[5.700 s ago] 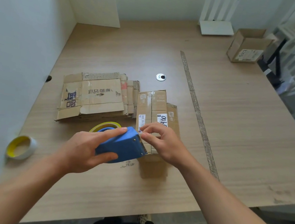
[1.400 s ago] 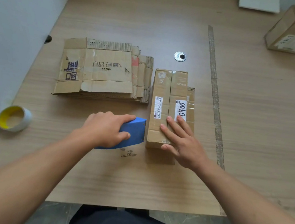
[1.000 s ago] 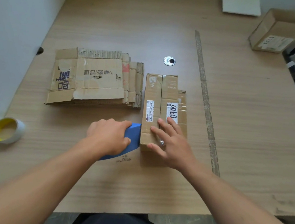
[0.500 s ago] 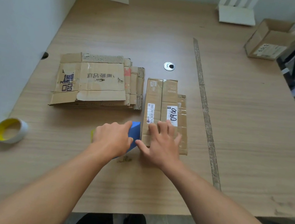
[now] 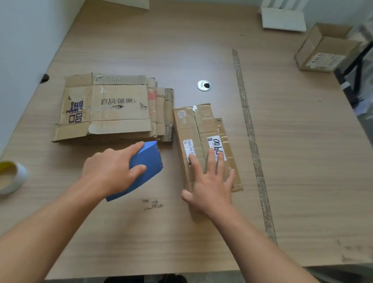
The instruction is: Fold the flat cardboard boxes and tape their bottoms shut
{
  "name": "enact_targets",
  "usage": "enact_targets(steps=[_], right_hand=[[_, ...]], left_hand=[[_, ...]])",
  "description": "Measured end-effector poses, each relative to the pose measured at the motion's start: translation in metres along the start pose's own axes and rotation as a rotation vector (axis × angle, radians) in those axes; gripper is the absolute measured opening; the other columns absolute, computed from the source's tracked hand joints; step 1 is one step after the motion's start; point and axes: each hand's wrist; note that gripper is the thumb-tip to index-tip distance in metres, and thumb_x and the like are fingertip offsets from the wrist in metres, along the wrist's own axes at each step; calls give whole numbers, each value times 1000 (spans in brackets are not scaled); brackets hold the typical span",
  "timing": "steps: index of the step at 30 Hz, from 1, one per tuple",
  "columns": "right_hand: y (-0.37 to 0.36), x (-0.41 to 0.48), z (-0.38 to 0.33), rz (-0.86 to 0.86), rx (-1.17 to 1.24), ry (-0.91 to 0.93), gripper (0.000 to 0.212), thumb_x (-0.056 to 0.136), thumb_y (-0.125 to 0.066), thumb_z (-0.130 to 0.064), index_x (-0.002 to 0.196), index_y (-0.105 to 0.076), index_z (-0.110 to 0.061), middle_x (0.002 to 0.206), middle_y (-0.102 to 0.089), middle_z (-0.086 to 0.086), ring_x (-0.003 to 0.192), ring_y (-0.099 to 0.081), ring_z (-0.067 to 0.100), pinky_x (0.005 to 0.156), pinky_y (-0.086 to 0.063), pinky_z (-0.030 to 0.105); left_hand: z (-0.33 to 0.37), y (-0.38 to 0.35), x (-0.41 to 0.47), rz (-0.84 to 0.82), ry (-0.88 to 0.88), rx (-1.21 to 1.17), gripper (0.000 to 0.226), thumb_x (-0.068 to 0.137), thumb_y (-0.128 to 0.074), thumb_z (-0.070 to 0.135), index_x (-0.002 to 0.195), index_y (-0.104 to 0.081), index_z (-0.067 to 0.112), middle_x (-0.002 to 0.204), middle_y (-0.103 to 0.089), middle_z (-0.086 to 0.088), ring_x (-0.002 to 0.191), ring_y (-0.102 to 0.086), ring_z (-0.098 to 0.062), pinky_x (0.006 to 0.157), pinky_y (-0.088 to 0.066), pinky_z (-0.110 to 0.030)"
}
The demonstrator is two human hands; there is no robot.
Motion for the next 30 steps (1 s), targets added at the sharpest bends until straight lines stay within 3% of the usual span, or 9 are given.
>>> enact_targets(steps=[6,11,13,15,17,19,22,25,30], right_hand=[[6,1,14,-69,-89,57,93,81,-63,-30,149,1,-35,159,27,16,144,30,43,109,5,74],[17,-6,37,-141,-203,127,106,84,-62,-29,149,21,-46,159,32,14,144,32,41,111,6,72],[21,-10,50,-158,-209,156,108,85,-64,-38,147,23,-48,161,28,9,147,28,36,113,3,70],[27,-14,58,-130,-164,136,107,83,-63,-61,148,21,-48,162,11,4,151,14,28,116,-7,69],[34,-14,55,-46,-98,25,104,78,-53,-81,150,15,-48,152,-14,1,145,-10,25,110,-27,63],[37,-13,45,11,-64,-93,100,75,-50,-85,149,8,-49,144,-19,1,134,-19,27,100,-36,54],[34,-11,38,14,1,-170,88,80,-59,-72,146,-4,-52,157,-2,1,142,-7,31,105,-29,58],[36,-12,49,-74,28,-195,84,88,-61,-54,148,-3,-53,163,8,-6,150,7,28,111,-18,65],[51,-20,83,-145,-82,-182,88,95,-51,-11,150,2,-56,165,12,-14,152,7,27,115,-23,53]], left_hand=[[3,13,5,8,-28,-49,59,95,-42,58,150,-20,52,93,-53,0,84,-54,-25,73,-50,-34],[-5,20,11,33,-45,-88,59,95,-45,57,149,-24,50,113,-64,0,87,-53,-21,69,-47,-34],[-6,20,12,49,-59,-127,59,94,-47,57,149,-27,50,117,-64,3,89,-53,-20,68,-45,-33],[-5,19,13,63,-76,-158,59,94,-48,56,149,-27,51,119,-63,4,91,-54,-20,67,-44,-33],[-1,19,12,70,-88,-173,59,94,-48,57,149,-25,51,120,-63,3,94,-56,-21,68,-46,-34],[1,17,11,70,-92,-188,60,94,-49,57,149,-26,51,120,-64,2,94,-56,-21,68,-45,-34],[3,14,9,62,-93,-204,60,94,-49,57,149,-26,51,119,-64,3,94,-56,-22,68,-44,-34],[3,12,5,62,-89,-210,59,94,-48,56,148,-26,52,114,-65,5,94,-58,-22,69,-47,-34],[0,11,2,78,-87,-221,59,94,-48,56,148,-25,52,109,-63,7,90,-57,-21,66,-46,-33]])
Point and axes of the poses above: each hand's wrist, its own x-axis towards the middle knuckle, its own y-axis out of the back of the hand, z = x × y
